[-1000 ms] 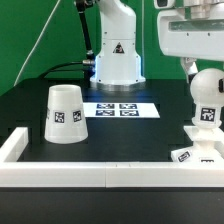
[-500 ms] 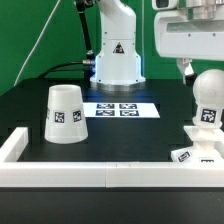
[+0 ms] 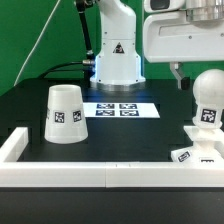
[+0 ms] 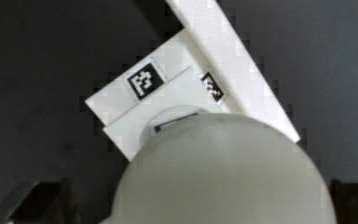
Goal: Assemble lamp
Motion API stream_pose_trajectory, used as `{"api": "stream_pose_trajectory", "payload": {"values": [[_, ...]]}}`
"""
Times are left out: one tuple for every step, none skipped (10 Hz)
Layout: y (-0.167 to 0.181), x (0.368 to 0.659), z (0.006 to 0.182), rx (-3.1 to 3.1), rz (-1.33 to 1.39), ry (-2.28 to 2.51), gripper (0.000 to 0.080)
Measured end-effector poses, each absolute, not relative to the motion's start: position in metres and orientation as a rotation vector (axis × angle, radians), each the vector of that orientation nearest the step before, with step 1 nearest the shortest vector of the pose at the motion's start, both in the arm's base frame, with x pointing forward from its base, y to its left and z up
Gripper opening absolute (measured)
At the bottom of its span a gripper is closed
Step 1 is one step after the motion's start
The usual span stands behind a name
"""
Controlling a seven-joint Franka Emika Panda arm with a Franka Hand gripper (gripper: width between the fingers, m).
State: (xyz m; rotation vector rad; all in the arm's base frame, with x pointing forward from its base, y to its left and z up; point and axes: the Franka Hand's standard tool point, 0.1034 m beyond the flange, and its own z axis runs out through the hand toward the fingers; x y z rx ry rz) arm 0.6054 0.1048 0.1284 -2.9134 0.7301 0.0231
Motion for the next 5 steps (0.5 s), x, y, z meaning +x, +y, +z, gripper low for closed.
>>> {"api": "stream_pose_trajectory", "payload": {"values": [[0.105,0.6053,0.1283,-2.934,0.017,0.651,0.0698],[0.1054,0.6062,0.128,-3.008,-0.019,0.386,0.0698],[0.1065,0.6063,0.1277,-3.046,-0.035,0.184,0.0698],[0.1072,0.6065,0.1278,-3.054,-0.041,0.072,0.0698],[0.1064,0.6064,0.1273,-3.063,-0.047,-0.112,0.0698]]}}
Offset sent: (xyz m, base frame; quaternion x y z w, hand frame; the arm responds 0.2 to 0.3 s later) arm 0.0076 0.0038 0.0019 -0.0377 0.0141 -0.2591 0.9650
